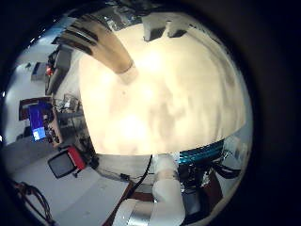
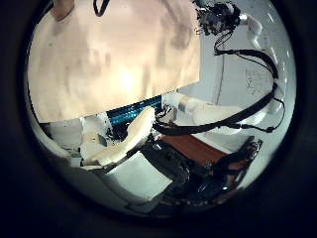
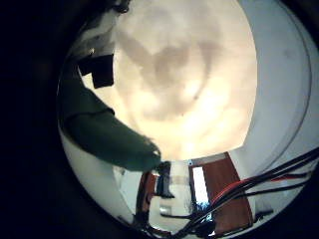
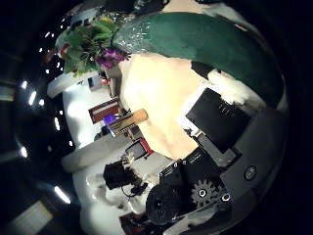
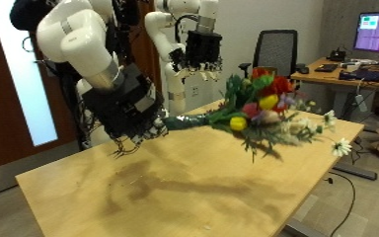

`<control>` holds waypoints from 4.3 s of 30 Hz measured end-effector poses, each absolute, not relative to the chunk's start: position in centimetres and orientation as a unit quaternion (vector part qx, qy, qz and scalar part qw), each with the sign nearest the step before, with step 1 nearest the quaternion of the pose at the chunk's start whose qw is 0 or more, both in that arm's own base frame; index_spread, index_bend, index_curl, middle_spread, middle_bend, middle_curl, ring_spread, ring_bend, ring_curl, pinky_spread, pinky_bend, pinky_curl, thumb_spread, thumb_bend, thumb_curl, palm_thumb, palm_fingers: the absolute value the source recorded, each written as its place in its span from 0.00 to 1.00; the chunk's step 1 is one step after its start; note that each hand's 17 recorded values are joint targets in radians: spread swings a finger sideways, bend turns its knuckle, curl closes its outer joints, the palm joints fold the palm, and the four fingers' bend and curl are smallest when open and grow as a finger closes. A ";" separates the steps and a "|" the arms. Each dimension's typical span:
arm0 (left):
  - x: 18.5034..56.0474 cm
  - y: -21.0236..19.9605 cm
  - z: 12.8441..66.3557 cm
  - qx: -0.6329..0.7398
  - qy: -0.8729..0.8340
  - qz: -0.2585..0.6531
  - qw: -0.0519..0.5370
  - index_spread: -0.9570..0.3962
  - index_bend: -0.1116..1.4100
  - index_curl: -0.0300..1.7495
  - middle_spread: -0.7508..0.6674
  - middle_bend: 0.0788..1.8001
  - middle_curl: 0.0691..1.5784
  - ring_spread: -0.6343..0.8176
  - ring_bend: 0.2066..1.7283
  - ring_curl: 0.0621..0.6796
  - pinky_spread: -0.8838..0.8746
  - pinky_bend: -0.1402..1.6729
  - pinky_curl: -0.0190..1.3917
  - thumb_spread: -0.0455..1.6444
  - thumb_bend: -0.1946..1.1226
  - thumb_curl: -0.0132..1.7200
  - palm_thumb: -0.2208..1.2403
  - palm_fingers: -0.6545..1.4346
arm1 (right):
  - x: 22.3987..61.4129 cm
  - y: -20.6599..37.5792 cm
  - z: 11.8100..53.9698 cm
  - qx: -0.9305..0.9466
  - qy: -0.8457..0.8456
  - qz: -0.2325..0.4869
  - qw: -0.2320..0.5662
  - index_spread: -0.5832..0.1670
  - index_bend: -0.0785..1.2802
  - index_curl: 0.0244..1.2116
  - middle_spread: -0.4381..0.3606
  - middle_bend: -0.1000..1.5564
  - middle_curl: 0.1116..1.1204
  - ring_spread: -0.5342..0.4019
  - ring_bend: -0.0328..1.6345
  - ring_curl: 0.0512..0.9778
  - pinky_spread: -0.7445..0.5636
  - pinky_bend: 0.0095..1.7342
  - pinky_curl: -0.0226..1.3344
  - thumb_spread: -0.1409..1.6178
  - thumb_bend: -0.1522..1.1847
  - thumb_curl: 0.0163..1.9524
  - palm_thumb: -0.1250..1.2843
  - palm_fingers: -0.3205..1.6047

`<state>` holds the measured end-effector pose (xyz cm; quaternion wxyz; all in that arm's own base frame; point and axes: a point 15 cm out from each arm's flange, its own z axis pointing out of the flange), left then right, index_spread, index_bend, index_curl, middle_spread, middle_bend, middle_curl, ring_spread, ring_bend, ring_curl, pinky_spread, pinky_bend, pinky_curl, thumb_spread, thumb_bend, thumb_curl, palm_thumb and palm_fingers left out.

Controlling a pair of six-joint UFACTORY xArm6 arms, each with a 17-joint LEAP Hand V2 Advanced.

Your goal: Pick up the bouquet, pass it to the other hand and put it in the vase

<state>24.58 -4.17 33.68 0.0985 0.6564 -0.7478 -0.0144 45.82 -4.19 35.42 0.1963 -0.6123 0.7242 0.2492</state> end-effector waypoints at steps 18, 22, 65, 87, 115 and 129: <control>29.0 -4.9 38.2 0.673 -0.727 0.104 0.086 0.73 0.21 0.27 0.65 0.07 0.15 0.74 0.08 0.23 0.79 0.18 0.22 0.64 0.13 0.17 0.44 0.50 | 39.5 4.5 45.0 -0.656 0.553 0.278 0.433 0.47 0.87 0.74 0.41 0.88 0.62 0.37 0.87 0.67 0.41 0.66 0.76 0.31 0.10 0.47 0.95 0.75; 29.9 -5.0 39.3 0.671 -0.722 0.143 0.089 0.71 0.21 0.27 0.62 0.07 0.16 0.71 0.08 0.21 0.77 0.18 0.20 0.65 0.13 0.17 0.45 0.52 | 37.9 6.1 45.3 -0.662 0.507 0.294 0.467 0.47 0.88 0.74 0.41 0.88 0.62 0.37 0.87 0.67 0.41 0.64 0.77 0.27 0.10 0.48 0.94 0.75; 31.1 -12.5 47.7 0.525 -0.649 0.462 0.299 0.94 0.17 0.14 0.80 0.13 0.19 0.71 0.40 0.25 0.69 0.40 0.23 0.48 0.12 0.19 0.24 0.37 | 32.9 13.4 41.5 -0.709 0.341 0.357 0.504 0.51 0.92 0.72 0.43 0.88 0.62 0.37 0.88 0.67 0.37 0.57 0.87 0.13 0.10 0.47 0.92 0.75; 29.0 -16.0 52.5 0.442 -0.564 0.526 0.458 0.74 0.18 0.15 0.32 0.42 0.30 0.23 0.51 0.27 0.23 0.58 0.26 0.54 0.14 0.21 0.47 0.70 | 31.7 19.8 40.2 -0.755 0.314 0.331 0.471 0.50 0.92 0.72 0.44 0.89 0.63 0.36 0.86 0.69 0.36 0.54 0.90 0.12 0.10 0.47 0.92 0.74; 31.5 -7.6 62.1 0.458 -0.556 0.636 0.275 0.20 0.63 0.50 0.22 0.72 0.47 0.17 0.84 0.84 0.21 0.74 0.51 0.11 0.13 0.49 0.90 0.83 | 31.8 18.1 36.4 -0.694 0.383 0.411 0.451 0.41 0.15 0.27 0.74 0.20 0.21 0.78 0.31 0.23 0.85 0.28 0.40 0.61 0.09 0.24 0.58 0.13; 34.8 4.6 64.8 0.503 -0.519 0.670 0.169 0.17 0.52 0.67 0.24 0.72 0.45 0.18 0.84 0.84 0.19 0.71 0.56 0.10 0.13 0.52 0.90 0.83 | 31.9 17.9 36.1 -0.690 0.386 0.411 0.454 0.42 0.18 0.20 0.74 0.17 0.18 0.80 0.26 0.21 0.89 0.28 0.30 0.61 0.09 0.22 0.59 0.17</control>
